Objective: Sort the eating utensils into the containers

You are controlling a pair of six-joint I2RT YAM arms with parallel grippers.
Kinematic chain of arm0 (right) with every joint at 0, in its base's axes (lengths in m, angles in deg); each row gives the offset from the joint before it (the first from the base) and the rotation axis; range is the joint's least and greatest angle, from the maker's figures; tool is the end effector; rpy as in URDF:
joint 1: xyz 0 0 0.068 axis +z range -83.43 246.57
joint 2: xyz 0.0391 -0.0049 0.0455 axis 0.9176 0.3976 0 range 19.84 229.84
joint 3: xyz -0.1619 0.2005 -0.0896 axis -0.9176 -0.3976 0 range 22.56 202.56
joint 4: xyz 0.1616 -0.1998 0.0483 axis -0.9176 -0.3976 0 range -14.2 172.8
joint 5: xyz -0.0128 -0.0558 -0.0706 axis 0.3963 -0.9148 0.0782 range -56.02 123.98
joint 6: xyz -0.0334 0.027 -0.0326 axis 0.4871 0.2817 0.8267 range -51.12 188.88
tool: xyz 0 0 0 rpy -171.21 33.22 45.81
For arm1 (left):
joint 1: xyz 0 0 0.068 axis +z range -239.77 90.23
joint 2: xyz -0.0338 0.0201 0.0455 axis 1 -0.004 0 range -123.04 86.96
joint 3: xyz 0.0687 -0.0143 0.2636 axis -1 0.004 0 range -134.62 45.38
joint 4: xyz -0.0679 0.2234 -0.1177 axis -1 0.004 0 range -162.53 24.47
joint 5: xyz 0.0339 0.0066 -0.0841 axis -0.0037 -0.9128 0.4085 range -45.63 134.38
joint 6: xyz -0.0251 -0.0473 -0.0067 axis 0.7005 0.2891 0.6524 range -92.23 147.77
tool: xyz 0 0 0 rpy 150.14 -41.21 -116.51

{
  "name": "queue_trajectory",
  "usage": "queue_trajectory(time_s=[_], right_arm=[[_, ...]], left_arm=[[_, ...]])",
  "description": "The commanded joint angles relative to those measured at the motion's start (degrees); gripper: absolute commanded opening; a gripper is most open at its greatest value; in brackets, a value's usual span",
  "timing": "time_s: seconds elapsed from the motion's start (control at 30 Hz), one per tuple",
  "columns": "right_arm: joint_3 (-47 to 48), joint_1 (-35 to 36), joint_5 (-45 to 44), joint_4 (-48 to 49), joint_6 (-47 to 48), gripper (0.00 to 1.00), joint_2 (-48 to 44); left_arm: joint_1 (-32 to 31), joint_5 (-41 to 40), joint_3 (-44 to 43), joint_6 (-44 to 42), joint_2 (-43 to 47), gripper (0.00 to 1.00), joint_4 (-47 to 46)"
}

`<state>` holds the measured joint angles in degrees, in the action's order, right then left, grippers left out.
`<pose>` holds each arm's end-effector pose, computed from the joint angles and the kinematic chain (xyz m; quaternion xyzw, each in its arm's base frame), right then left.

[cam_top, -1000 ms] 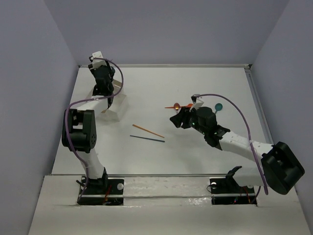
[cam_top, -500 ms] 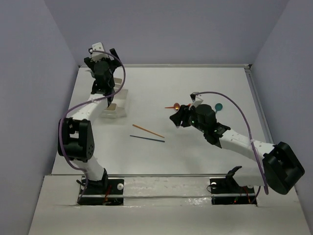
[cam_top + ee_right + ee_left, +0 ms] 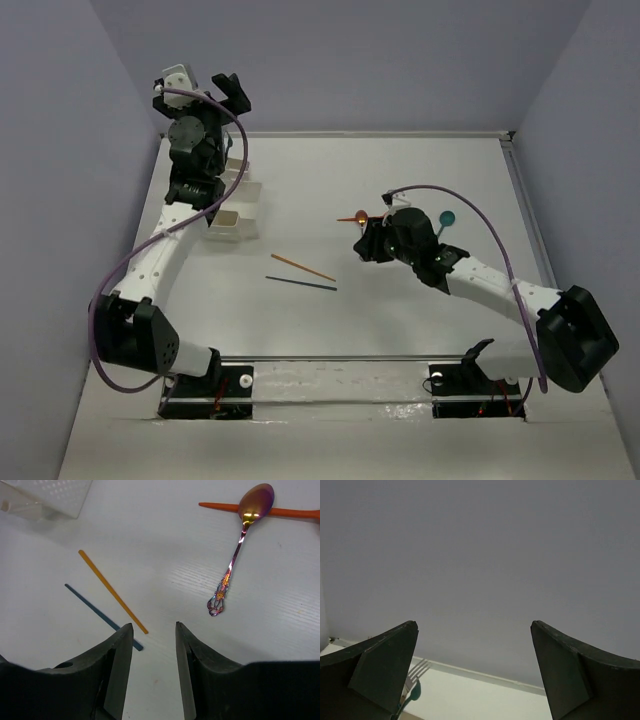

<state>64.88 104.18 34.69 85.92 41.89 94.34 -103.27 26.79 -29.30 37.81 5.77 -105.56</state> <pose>0.2252 0.1740 0.2349 -0.0829 0.8579 0.2755 0.4258 0.3199 -0.0657 0.4544 -0.1143 0.5235 -0.0927 0.8392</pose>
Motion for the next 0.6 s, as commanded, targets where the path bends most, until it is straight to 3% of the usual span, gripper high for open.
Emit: queue_trajectory(time_s=[0.0, 0.27, 0.57], right_arm=[[6.3, 0.5, -6.8, -7.4, 2.0, 0.43, 1.1], [13.4, 0.5, -15.3, -15.2, 3.2, 0.44, 7.2], [19.9, -0.8, -16.2, -17.6, 4.6, 0.48, 16.9]], left_arm=[[-2.3, 4.7, -0.4, 6.0, 7.2, 0.99, 3.6], [-4.1, 10.3, 9.4, 13.6, 25.4, 0.99, 13.9], [-4.1, 14.6, 19.6, 9.6, 48.3, 0.99, 31.0]])
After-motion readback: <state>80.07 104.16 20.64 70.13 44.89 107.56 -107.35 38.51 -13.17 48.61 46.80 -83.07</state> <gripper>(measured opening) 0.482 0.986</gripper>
